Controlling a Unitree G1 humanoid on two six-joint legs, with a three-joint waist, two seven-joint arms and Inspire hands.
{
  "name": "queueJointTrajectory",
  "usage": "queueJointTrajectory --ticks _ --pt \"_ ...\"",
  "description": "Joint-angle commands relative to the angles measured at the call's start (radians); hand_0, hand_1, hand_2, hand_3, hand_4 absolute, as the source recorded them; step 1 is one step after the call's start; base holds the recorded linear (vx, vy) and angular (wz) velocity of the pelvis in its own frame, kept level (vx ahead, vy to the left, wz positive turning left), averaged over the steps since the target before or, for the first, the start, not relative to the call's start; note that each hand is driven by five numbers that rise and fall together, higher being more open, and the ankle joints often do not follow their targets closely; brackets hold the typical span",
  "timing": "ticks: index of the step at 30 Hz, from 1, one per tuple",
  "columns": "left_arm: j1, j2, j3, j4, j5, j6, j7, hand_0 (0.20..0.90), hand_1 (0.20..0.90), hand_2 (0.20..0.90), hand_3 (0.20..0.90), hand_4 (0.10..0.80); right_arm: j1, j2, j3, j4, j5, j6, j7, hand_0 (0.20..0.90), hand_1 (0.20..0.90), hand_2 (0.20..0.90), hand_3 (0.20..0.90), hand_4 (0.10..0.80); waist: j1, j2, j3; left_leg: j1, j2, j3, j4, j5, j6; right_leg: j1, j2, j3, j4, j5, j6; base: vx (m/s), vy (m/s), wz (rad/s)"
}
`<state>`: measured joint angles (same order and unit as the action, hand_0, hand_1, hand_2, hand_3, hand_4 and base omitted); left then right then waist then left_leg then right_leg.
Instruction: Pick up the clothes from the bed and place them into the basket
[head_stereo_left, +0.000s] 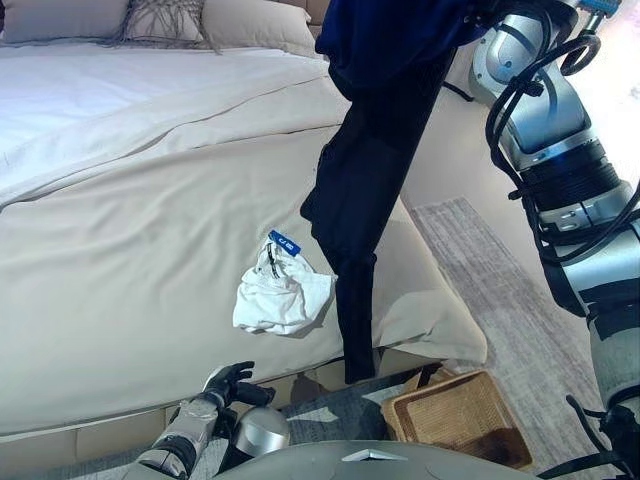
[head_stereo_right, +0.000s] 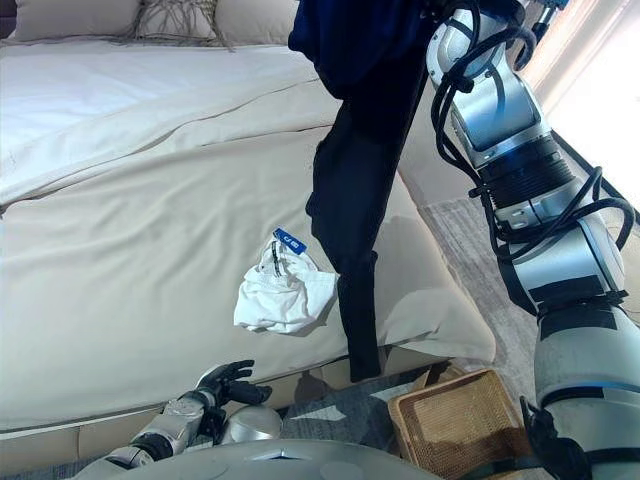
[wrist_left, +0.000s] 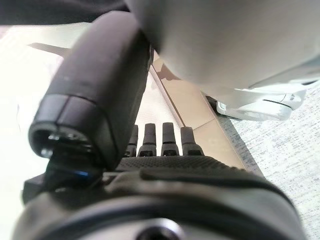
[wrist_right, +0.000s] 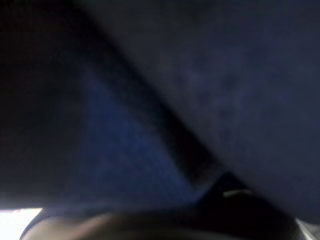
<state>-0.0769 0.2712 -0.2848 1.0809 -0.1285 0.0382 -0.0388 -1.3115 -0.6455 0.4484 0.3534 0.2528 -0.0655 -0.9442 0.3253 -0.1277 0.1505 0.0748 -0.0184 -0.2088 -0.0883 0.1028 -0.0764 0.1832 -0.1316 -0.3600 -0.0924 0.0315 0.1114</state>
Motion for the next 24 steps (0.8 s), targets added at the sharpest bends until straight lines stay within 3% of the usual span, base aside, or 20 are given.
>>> queueJointTrajectory --ticks 1,4,7,10,17,23,24 --pt "0.072 0.048 -0.038 0.073 0.029 0.056 -0.011 0.9 0.9 0.9 0.9 0.8 -0.18 -0.047 -0.038 -0.062 0.019 0.041 0.155 0.3 0.3 0.3 0.2 0.1 0.01 -0.05 -0.085 0.068 -0.027 0.077 0.014 -0.136 0.068 0.033 -0.012 -0.003 0.067 -0.054 -0.014 -0.018 -0.009 -0.06" --pt "0.068 0.048 -0.044 0.072 0.043 0.056 -0.014 0.9 0.9 0.9 0.9 0.8 -0.173 -0.022 -0.004 0.001 0.053 0.095 0.288 0.3 0.3 0.3 0.2 0.1 0.014 -0.051 -0.085 0.064 -0.026 0.081 0.015 -0.134 0.07 0.027 -0.011 -0.001 0.072 -0.053 -0.015 -0.01 -0.013 -0.08" --pt "0.064 0.048 -0.071 0.077 0.054 0.058 -0.009 0.9 0.9 0.9 0.9 0.8 -0.176 0.018 0.06 0.193 0.084 0.091 0.464 0.3 0.3 0.3 0.2 0.1 0.024 -0.053 -0.078 0.062 -0.028 0.08 0.014 -0.129 0.071 0.028 -0.01 -0.001 0.066 -0.046 -0.017 0.002 -0.004 -0.01" --pt "0.056 0.052 -0.085 0.089 0.07 0.056 -0.014 0.9 0.9 0.9 0.9 0.8 -0.179 0.064 0.102 0.298 0.085 0.103 0.557 0.3 0.3 0.3 0.2 0.1 0.033 -0.052 -0.07 0.059 -0.03 0.079 0.012 -0.123 0.07 0.03 -0.011 -0.004 0.055 -0.036 -0.018 0.0 0.0 0.0" --pt "0.056 0.054 -0.105 0.101 0.083 0.037 -0.016 0.9 0.9 0.9 0.9 0.8 -0.152 0.134 0.154 0.4 0.066 0.122 0.646 0.3 0.3 0.3 0.2 0.1 0.049 -0.044 -0.051 0.039 -0.029 0.079 0.008 -0.109 0.065 0.02 -0.012 -0.008 0.026 -0.013 -0.015 -0.035 0.001 0.01" --pt "0.057 0.061 -0.109 0.091 0.082 0.023 -0.012 0.9 0.9 0.9 0.9 0.8 -0.143 0.128 0.162 0.423 0.078 0.137 0.649 0.3 0.3 0.3 0.2 0.1 0.058 -0.05 -0.029 0.017 -0.025 0.079 0.006 -0.1 0.061 0.004 -0.008 -0.009 0.012 0.003 -0.012 -0.057 -0.034 0.03" --pt "0.056 0.065 -0.105 0.091 0.083 0.017 -0.013 0.9 0.9 0.9 0.9 0.8 -0.144 0.12 0.164 0.431 0.084 0.174 0.673 0.3 0.3 0.3 0.2 0.1 0.058 -0.054 -0.025 0.013 -0.024 0.081 0.004 -0.098 0.06 0.0 -0.007 -0.011 0.01 0.005 -0.011 -0.05 -0.045 0.03"
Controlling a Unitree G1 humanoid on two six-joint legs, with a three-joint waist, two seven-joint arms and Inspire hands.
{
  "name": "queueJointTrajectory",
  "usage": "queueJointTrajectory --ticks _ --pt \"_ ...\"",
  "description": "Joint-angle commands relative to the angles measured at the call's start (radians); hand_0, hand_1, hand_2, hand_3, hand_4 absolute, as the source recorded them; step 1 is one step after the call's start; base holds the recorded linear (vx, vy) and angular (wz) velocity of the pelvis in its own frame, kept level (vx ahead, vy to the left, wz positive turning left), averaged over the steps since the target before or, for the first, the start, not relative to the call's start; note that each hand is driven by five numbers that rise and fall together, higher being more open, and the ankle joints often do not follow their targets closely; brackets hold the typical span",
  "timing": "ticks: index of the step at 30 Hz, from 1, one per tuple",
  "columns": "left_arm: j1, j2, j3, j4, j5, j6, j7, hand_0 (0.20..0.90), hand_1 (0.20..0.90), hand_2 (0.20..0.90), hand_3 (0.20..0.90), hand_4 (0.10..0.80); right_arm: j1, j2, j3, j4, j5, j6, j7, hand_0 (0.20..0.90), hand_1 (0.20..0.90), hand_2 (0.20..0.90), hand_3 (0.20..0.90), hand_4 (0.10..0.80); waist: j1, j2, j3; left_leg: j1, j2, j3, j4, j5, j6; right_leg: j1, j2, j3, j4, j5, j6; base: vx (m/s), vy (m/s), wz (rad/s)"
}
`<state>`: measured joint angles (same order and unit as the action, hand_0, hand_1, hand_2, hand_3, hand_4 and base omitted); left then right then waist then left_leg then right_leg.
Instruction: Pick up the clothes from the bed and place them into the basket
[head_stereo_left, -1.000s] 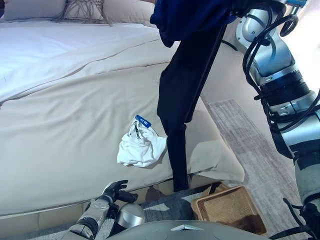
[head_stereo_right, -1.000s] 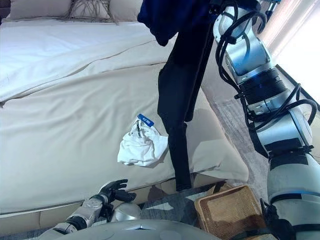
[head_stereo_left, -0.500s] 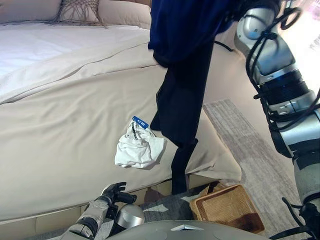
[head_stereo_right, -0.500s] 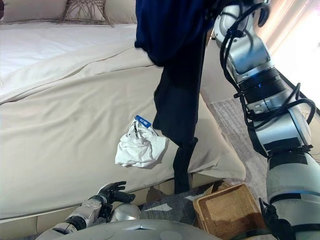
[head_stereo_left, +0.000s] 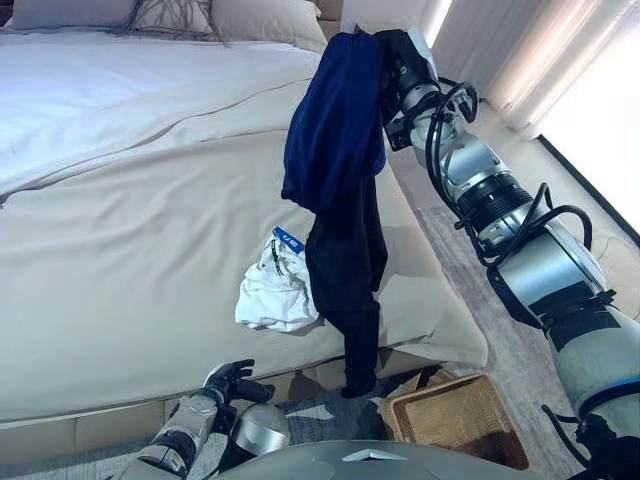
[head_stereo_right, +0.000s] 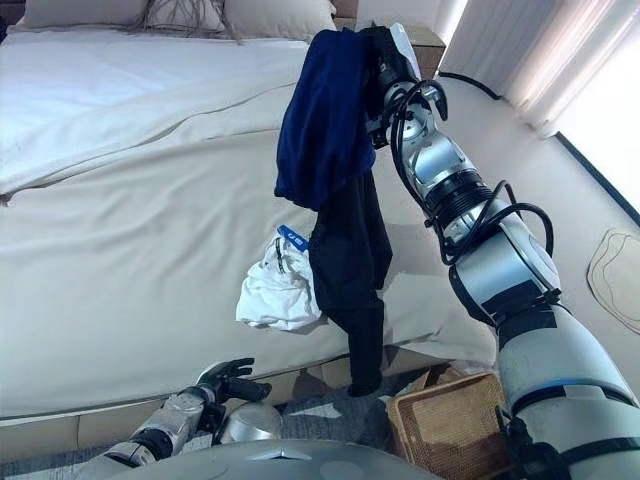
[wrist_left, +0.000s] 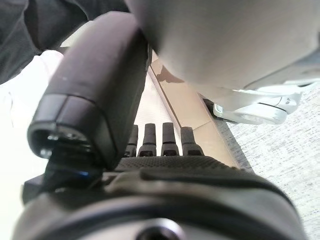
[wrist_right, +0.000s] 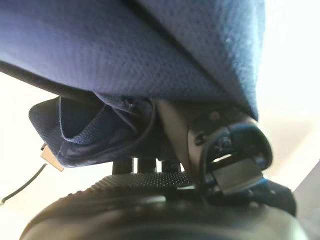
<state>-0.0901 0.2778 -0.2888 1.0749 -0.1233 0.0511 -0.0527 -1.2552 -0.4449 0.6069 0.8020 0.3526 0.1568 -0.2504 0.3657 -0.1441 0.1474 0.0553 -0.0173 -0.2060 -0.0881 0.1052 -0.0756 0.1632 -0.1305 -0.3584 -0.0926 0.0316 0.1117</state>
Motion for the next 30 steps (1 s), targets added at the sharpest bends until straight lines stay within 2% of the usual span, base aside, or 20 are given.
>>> queueJointTrajectory --ticks 1,10,12,13,14,15,16,25,30 --pt "0.069 0.058 -0.099 0.093 0.08 0.003 0.004 0.9 0.9 0.9 0.9 0.8 -0.194 -0.089 0.011 -0.011 -0.018 -0.039 0.005 0.9 0.9 0.9 0.9 0.8 0.017 -0.039 -0.019 0.03 -0.024 0.079 0.003 -0.1 0.058 0.017 -0.008 -0.012 0.01 0.007 -0.011 -0.054 -0.048 0.02" --pt "0.078 0.069 -0.085 0.089 0.077 -0.012 0.015 0.9 0.9 0.9 0.9 0.8 -0.155 -0.138 0.05 -0.018 -0.023 0.057 0.205 0.9 0.9 0.9 0.9 0.8 -0.005 -0.042 -0.016 0.039 -0.019 0.092 0.001 -0.102 0.055 0.016 -0.008 -0.006 0.017 0.005 -0.013 -0.004 -0.003 0.0" --pt "0.08 0.07 -0.08 0.093 0.078 -0.015 0.014 0.9 0.9 0.9 0.9 0.8 -0.143 -0.147 0.055 -0.019 -0.044 0.092 0.299 0.9 0.9 0.9 0.9 0.8 -0.015 -0.041 -0.017 0.045 -0.018 0.1 0.001 -0.104 0.055 0.018 -0.008 0.002 0.02 0.002 -0.014 0.006 0.006 -0.02" --pt "0.08 0.068 -0.077 0.095 0.078 -0.016 0.015 0.9 0.9 0.9 0.9 0.8 -0.139 -0.149 0.064 -0.017 -0.051 0.102 0.335 0.839 0.839 0.839 0.829 0.729 -0.019 -0.041 -0.018 0.046 -0.017 0.103 0.002 -0.104 0.055 0.018 -0.008 0.006 0.021 0.001 -0.015 0.005 0.006 -0.06" --pt "0.08 0.07 -0.075 0.093 0.077 -0.015 0.012 0.9 0.9 0.9 0.9 0.8 -0.131 -0.149 0.069 -0.021 -0.059 0.116 0.368 0.582 0.582 0.582 0.529 0.429 -0.021 -0.041 -0.018 0.047 -0.016 0.107 0.003 -0.104 0.055 0.019 -0.008 0.008 0.023 0.0 -0.015 0.001 0.001 -0.07" --pt "0.081 0.07 -0.075 0.094 0.076 -0.017 0.013 0.9 0.9 0.9 0.9 0.8 -0.127 -0.151 0.076 -0.022 -0.061 0.107 0.385 0.582 0.582 0.582 0.529 0.429 -0.024 -0.042 -0.017 0.049 -0.015 0.109 0.003 -0.105 0.054 0.018 -0.007 0.011 0.023 -0.001 -0.016 0.001 -0.006 -0.1" --pt "0.079 0.068 -0.076 0.095 0.074 -0.016 0.015 0.9 0.9 0.9 0.9 0.8 -0.124 -0.15 0.083 -0.027 -0.046 0.1 0.376 0.3 0.3 0.3 0.2 0.1 -0.027 -0.042 -0.018 0.051 -0.013 0.111 0.003 -0.106 0.054 0.018 -0.007 0.016 0.023 0.0 -0.016 0.002 -0.006 -0.07" --pt "0.084 0.064 -0.082 0.098 0.074 -0.027 0.016 0.9 0.9 0.9 0.9 0.8 -0.112 -0.149 0.037 -0.039 -0.047 0.056 0.298 0.3 0.3 0.3 0.2 0.1 -0.03 -0.039 -0.019 0.056 -0.01 0.117 0.007 -0.11 0.051 0.019 -0.004 0.022 0.024 -0.003 -0.017 0.0 -0.007 -0.03" --pt "0.081 0.066 -0.089 0.096 0.073 -0.026 0.014 0.9 0.9 0.9 0.9 0.8 -0.11 -0.158 0.006 -0.05 -0.024 0.015 0.188 0.3 0.3 0.3 0.2 0.1 -0.029 -0.037 -0.013 0.056 -0.008 0.114 0.008 -0.111 0.05 0.019 -0.002 0.023 0.022 -0.001 -0.016 0.0 0.0 0.0"
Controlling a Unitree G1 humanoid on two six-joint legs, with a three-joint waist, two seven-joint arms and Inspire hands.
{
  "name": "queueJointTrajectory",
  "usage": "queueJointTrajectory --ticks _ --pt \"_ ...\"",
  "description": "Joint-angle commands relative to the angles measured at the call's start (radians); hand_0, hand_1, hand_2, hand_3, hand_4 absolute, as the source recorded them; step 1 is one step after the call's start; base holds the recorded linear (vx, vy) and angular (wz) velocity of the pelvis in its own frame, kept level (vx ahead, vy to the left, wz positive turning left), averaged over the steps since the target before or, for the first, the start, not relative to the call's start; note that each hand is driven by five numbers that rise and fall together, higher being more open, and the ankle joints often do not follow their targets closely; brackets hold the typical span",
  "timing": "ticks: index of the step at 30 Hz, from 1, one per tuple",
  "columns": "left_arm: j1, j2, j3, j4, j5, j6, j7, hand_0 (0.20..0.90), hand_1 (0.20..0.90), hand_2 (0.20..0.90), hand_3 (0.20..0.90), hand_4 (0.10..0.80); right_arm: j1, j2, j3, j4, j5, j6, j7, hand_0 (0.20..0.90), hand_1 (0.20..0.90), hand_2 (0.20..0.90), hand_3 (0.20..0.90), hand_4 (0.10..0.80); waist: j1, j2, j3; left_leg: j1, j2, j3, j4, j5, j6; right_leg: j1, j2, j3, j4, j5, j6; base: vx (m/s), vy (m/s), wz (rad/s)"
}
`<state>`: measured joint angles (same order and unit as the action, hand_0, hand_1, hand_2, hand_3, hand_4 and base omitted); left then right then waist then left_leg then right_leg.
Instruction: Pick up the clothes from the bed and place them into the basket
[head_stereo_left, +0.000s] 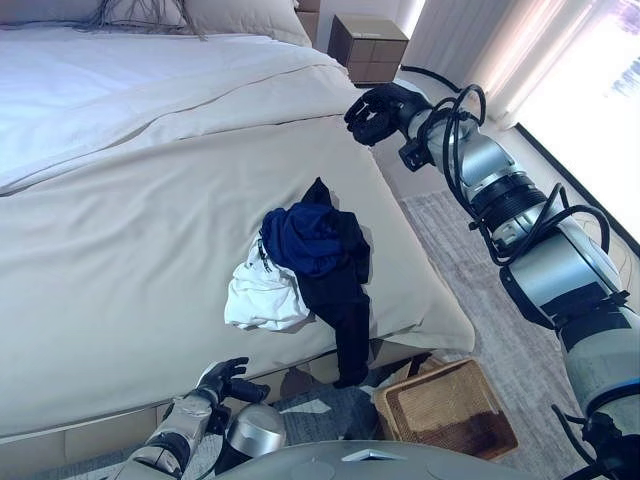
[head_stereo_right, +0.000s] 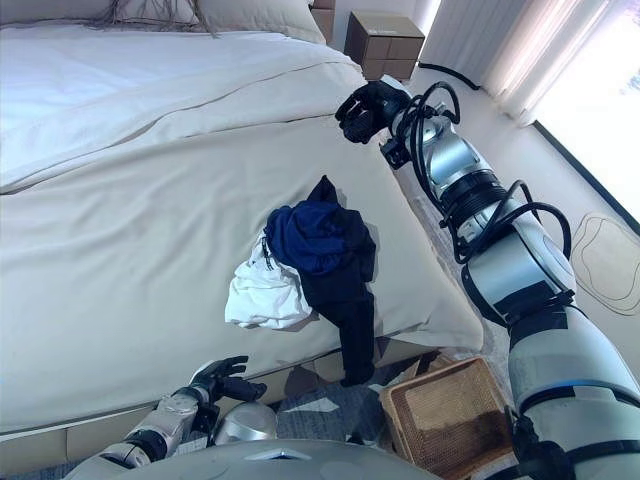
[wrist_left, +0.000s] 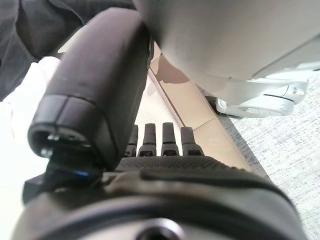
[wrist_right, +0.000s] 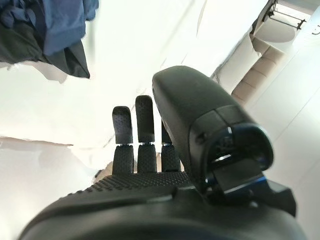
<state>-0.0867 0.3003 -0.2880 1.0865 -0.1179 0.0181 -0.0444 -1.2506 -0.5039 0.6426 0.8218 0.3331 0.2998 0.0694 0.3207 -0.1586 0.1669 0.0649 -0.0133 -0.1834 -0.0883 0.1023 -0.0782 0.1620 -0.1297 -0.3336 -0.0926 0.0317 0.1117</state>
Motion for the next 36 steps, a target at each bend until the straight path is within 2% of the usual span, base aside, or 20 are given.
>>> queueJointTrajectory --ticks 1,5,6,7,11,13,18,26,36 --pt "0.079 0.044 -0.091 0.085 0.068 0.004 0.003 0.9 0.9 0.9 0.9 0.8 -0.115 -0.101 -0.041 -0.074 -0.016 -0.137 -0.154 0.3 0.3 0.3 0.2 0.1 0.016 -0.022 -0.033 0.047 -0.012 0.092 0.008 -0.109 0.053 0.02 -0.003 -0.002 0.023 -0.001 -0.016 0.0 0.0 0.0" --pt "0.082 0.047 -0.085 0.084 0.082 0.004 -0.002 0.9 0.9 0.9 0.9 0.8 -0.111 -0.116 -0.055 -0.102 -0.029 -0.143 -0.141 0.3 0.3 0.3 0.2 0.1 0.014 -0.021 -0.034 0.047 -0.013 0.091 0.009 -0.11 0.052 0.02 -0.003 -0.001 0.023 -0.003 -0.014 0.0 0.0 0.0" --pt "0.082 0.05 -0.082 0.081 0.088 0.006 -0.007 0.9 0.9 0.9 0.9 0.8 -0.106 -0.122 -0.055 -0.115 -0.04 -0.121 -0.1 0.465 0.465 0.465 0.392 0.292 0.013 -0.021 -0.033 0.046 -0.013 0.092 0.009 -0.111 0.052 0.019 -0.004 -0.002 0.025 -0.004 -0.014 0.0 0.0 0.0" --pt "0.086 0.051 -0.074 0.071 0.101 0.008 -0.01 0.9 0.9 0.9 0.9 0.8 -0.079 -0.133 -0.038 -0.156 -0.095 -0.095 -0.018 0.9 0.9 0.9 0.9 0.8 0.011 -0.022 -0.031 0.043 -0.013 0.089 0.009 -0.11 0.051 0.015 -0.005 -0.001 0.028 -0.005 -0.013 0.0 0.0 0.0" --pt "0.082 0.054 -0.081 0.062 0.095 0.009 -0.009 0.9 0.9 0.9 0.9 0.8 -0.023 -0.127 0.009 -0.184 -0.207 -0.057 0.083 0.9 0.9 0.9 0.9 0.8 0.013 -0.023 -0.018 0.035 -0.012 0.084 0.016 -0.108 0.053 0.006 -0.01 -0.003 0.04 -0.007 -0.013 0.0 0.0 0.0" --pt "0.065 0.055 -0.09 0.052 0.078 0.013 -0.005 0.9 0.9 0.9 0.9 0.8 -0.008 -0.102 0.041 -0.145 -0.318 -0.062 0.11 0.9 0.9 0.9 0.9 0.8 0.025 -0.024 -0.001 0.023 -0.013 0.075 0.023 -0.108 0.056 -0.002 -0.012 -0.005 0.045 -0.007 -0.013 -0.013 -0.01 0.02" --pt "0.022 0.064 -0.117 0.035 0.065 -0.003 0.007 0.9 0.9 0.9 0.9 0.8 -0.016 -0.031 0.096 0.017 -0.526 -0.133 0.065 0.9 0.9 0.9 0.9 0.8 0.078 -0.02 0.056 -0.043 -0.016 0.042 0.04 -0.1 0.059 -0.036 -0.014 -0.026 0.048 -0.001 -0.009 -0.115 -0.052 0.09" --pt "-0.021 0.075 -0.138 0.009 0.043 -0.036 0.012 0.9 0.9 0.9 0.9 0.8 -0.021 0.06 0.106 0.169 -0.527 -0.127 -0.003 0.9 0.9 0.9 0.9 0.8 0.139 0.007 0.144 -0.143 -0.027 -0.015 0.029 -0.061 0.058 -0.094 -0.013 -0.069 0.03 0.02 -0.004 -0.136 -0.021 0.22" --pt "-0.038 0.067 -0.156 -0.016 0.007 -0.075 0.016 0.9 0.9 0.9 0.9 0.8 0.001 0.136 0.078 0.246 -0.563 -0.141 -0.074 0.9 0.9 0.9 0.9 0.8 0.174 0.021 0.204 -0.2 -0.022 -0.029 0.024 -0.042 0.048 -0.129 -0.004 -0.098 0.03 0.023 -0.004 -0.035 0.012 0.12"
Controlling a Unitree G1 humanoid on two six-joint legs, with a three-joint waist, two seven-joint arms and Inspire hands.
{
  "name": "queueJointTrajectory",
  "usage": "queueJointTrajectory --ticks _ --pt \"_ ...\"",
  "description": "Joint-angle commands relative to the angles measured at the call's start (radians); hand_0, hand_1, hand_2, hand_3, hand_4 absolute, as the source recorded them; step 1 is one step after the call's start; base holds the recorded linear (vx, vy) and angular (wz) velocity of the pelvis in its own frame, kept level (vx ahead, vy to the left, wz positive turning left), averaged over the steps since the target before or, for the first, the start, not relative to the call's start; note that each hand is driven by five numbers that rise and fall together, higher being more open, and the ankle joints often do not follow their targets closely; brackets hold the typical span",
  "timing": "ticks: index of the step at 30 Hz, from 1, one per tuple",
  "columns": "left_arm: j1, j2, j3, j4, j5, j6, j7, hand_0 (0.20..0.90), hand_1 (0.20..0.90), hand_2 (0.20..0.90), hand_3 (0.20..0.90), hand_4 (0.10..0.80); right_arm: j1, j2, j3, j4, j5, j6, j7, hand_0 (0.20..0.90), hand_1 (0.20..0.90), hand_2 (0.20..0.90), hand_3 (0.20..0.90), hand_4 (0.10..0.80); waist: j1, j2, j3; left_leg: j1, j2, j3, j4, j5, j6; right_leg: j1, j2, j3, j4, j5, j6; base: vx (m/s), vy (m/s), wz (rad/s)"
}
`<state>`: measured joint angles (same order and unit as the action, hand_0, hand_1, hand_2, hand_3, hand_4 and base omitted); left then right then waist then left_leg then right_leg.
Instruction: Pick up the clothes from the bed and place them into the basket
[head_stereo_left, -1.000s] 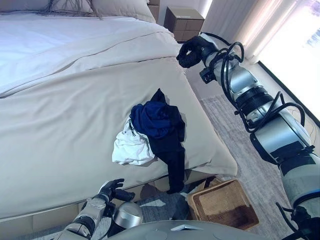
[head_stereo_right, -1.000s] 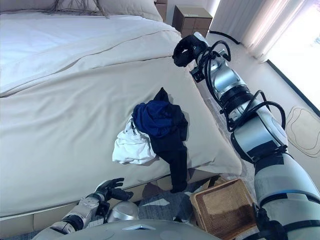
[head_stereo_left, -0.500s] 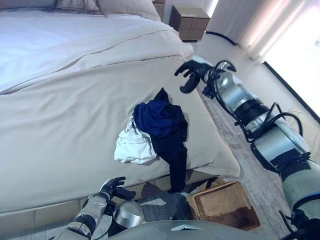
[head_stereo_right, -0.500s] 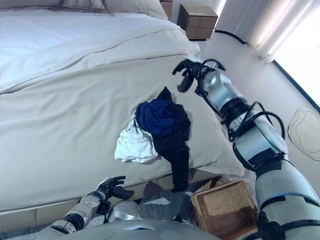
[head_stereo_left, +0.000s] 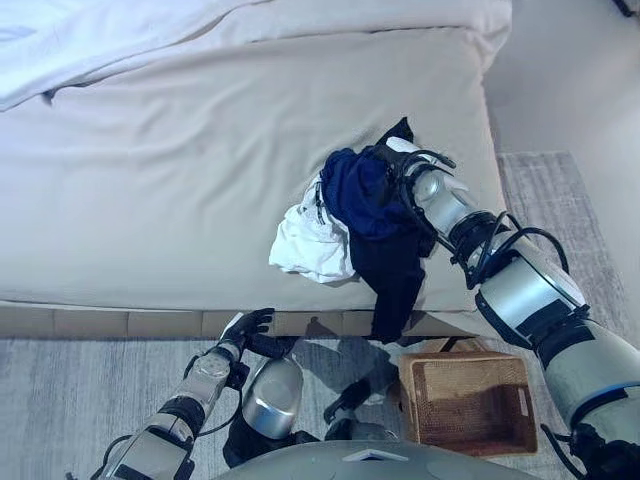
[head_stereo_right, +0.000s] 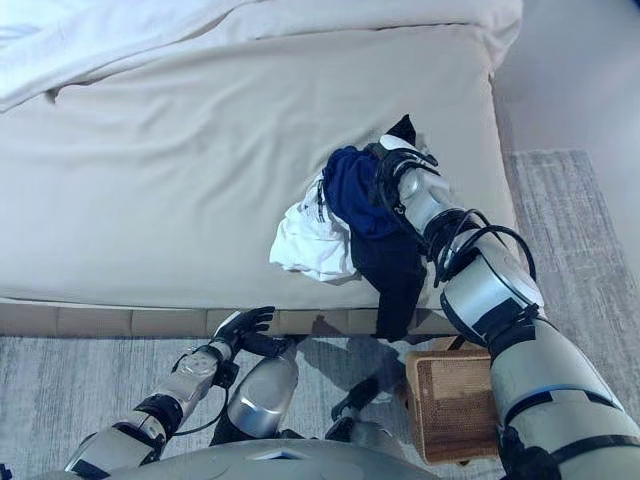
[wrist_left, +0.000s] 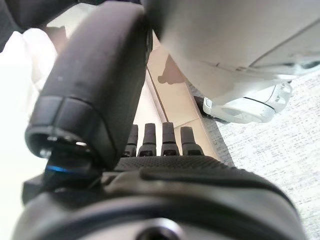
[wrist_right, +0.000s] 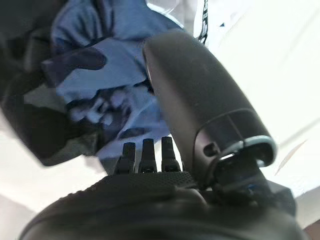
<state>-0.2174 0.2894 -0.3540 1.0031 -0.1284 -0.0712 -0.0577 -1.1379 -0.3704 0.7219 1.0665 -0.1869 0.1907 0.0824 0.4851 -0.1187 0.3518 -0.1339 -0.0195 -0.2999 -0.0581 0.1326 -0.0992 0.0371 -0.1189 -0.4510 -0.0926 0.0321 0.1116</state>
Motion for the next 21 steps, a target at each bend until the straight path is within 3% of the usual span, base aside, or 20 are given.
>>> queueJointTrajectory --ticks 1,6,8,9,21 --pt "0.087 0.076 -0.094 0.067 0.013 0.008 0.032 0.9 0.9 0.9 0.9 0.8 -0.111 0.015 -0.003 0.013 -0.063 -0.028 -0.09 0.9 0.9 0.9 0.9 0.8 0.011 -0.019 0.023 -0.006 -0.016 0.088 -0.007 -0.072 0.068 -0.007 -0.015 0.017 0.03 0.023 -0.004 0.0 0.0 0.0" --pt "0.071 0.071 -0.102 0.049 -0.007 -0.001 0.036 0.9 0.9 0.9 0.9 0.8 -0.11 0.04 0.018 0.045 -0.163 -0.012 -0.083 0.9 0.9 0.9 0.9 0.8 0.017 -0.015 0.036 -0.024 -0.014 0.087 -0.01 -0.065 0.068 -0.022 -0.013 0.011 0.032 0.024 -0.002 0.0 0.0 0.0" --pt "0.067 0.073 -0.1 0.041 -0.01 -0.001 0.038 0.9 0.9 0.9 0.9 0.8 -0.11 0.042 0.042 0.041 -0.184 -0.012 -0.067 0.444 0.444 0.444 0.367 0.267 0.019 -0.017 0.039 -0.029 -0.012 0.089 -0.012 -0.063 0.067 -0.024 -0.011 0.008 0.03 0.025 0.0 0.0 0.0 0.0" --pt "0.063 0.075 -0.101 0.037 -0.013 0.003 0.038 0.9 0.9 0.9 0.9 0.8 -0.113 0.046 0.053 0.035 -0.189 -0.009 -0.073 0.3 0.3 0.3 0.2 0.1 0.018 -0.019 0.04 -0.03 -0.01 0.09 -0.014 -0.061 0.066 -0.026 -0.011 0.008 0.029 0.027 0.001 0.0 0.0 0.0" --pt "0.1 0.087 -0.079 0.047 -0.001 0.002 0.045 0.9 0.9 0.9 0.9 0.8 -0.171 -0.026 0.021 -0.175 -0.053 -0.026 -0.25 0.3 0.3 0.3 0.2 0.1 -0.015 -0.041 0.009 0.008 0.002 0.111 -0.019 -0.073 0.066 -0.011 -0.006 0.044 0.027 0.027 0.002 0.004 0.005 -0.01"
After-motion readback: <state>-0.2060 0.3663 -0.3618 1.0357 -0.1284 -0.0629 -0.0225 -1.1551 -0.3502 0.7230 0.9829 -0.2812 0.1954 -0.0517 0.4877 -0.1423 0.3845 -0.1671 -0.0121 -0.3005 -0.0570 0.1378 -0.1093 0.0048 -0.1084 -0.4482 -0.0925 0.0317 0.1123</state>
